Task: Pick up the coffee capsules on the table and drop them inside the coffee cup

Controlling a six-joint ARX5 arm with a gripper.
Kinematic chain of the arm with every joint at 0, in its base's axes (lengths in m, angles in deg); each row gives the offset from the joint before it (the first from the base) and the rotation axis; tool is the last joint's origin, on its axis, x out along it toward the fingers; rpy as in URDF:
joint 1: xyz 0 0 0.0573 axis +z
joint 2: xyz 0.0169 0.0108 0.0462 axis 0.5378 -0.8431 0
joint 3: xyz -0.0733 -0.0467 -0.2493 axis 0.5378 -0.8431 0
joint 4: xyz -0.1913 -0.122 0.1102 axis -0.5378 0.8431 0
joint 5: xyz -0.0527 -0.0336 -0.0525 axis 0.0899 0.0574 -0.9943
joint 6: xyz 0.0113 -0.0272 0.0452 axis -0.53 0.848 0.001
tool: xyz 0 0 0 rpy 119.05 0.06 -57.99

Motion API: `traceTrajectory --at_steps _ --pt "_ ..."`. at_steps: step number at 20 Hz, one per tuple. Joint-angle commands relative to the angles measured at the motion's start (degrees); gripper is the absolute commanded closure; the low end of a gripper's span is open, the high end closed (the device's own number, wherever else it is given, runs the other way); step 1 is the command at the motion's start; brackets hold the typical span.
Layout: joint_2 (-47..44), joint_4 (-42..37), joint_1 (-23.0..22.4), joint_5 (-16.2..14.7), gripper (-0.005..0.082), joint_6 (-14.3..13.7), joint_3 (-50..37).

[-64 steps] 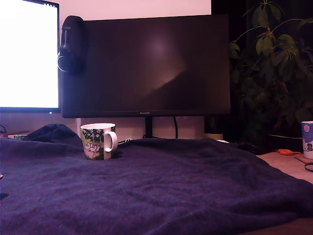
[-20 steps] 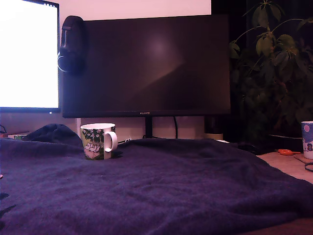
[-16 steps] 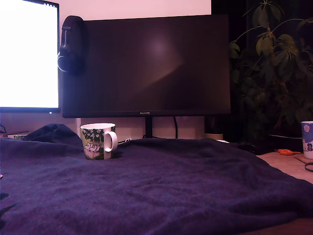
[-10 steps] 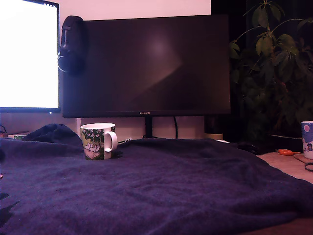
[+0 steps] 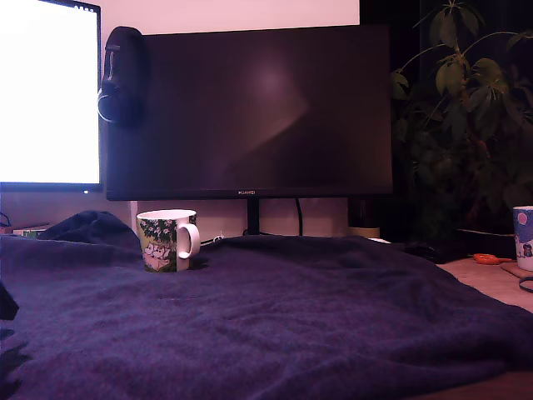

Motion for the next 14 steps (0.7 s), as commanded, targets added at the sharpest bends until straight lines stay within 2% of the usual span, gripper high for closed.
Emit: traceTrajectory --at_steps 1,8,14 --pt "-1.4 -2.2 -0.2 0.2 0.0107 -0.2 -0.3" --pt "-7.1 -5.1 -0.2 -0.1 0.0283 -0.2 1.3" --pt "-9.1 -7.4 -0.2 0.2 0.0585 -1.6 1.4"
